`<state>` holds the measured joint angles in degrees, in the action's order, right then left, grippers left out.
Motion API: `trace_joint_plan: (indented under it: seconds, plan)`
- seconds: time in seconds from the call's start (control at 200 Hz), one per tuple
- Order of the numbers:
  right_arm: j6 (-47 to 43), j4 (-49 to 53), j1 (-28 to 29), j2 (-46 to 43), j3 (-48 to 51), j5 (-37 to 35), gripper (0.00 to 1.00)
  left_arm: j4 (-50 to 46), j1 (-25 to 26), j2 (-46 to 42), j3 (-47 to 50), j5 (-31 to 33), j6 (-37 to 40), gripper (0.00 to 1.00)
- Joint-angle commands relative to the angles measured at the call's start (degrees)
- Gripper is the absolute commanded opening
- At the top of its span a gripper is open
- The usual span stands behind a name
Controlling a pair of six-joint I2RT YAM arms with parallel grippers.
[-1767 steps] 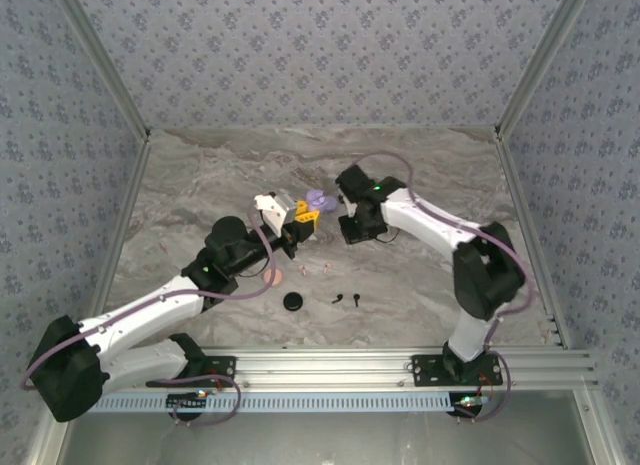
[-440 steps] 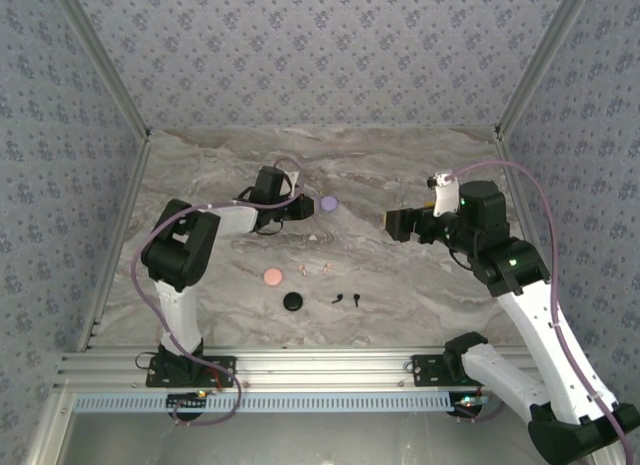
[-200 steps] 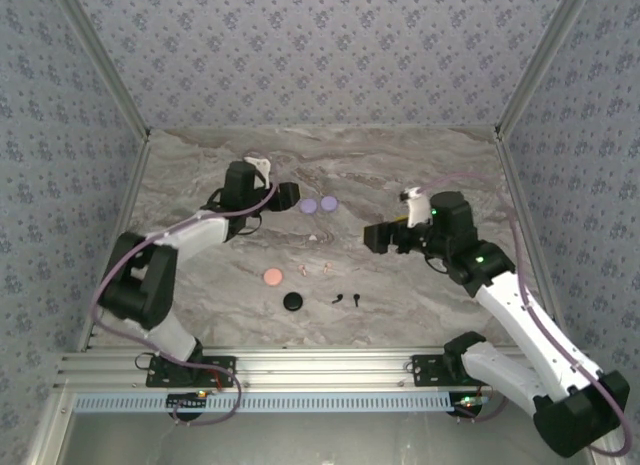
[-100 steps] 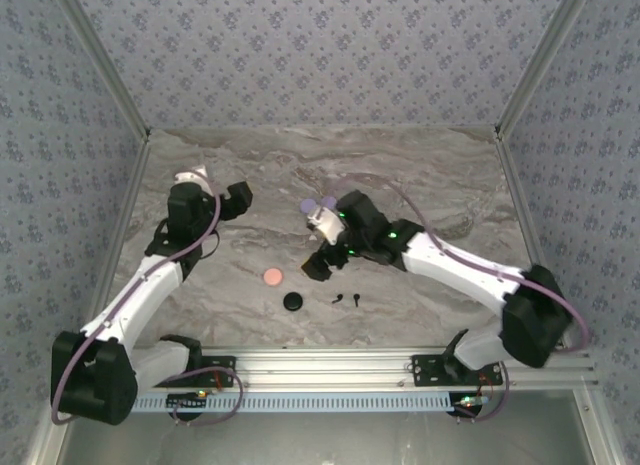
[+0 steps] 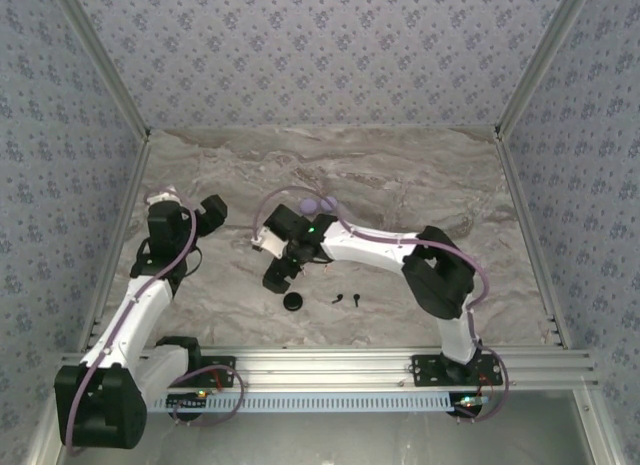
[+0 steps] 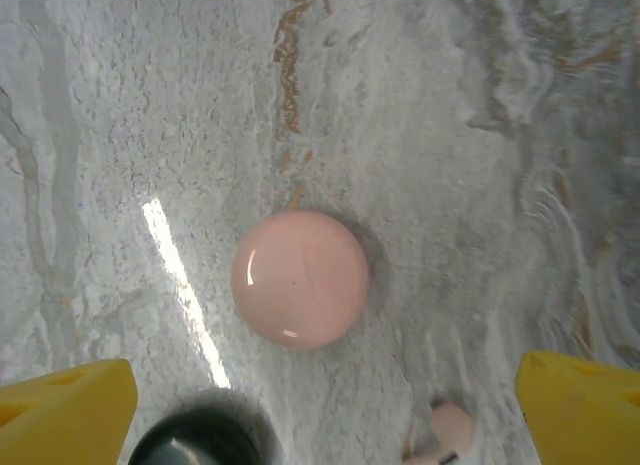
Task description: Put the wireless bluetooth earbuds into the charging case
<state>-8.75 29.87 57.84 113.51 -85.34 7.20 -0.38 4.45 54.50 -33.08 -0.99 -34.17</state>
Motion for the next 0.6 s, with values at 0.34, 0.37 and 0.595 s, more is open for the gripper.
trace_joint_plan:
  seconds: [0.34,0.37,0.595]
  plan:
    - [-4.2,9.1,2.3,10.4,-9.9,-6.7,0.86,-0.8,-0.5,-1.5,1.2,-1.1,-0.5,0.96]
    - [-4.4,9.2,2.5,10.8,-10.3,-7.2,0.85,-0.8,-0.5,-1.4,1.2,-1.1,-0.5,0.96]
    - [-5.8,9.6,3.7,14.0,-12.3,-8.9,0.77,-0.7,-0.6,-1.5,1.2,-1.2,-0.5,0.96]
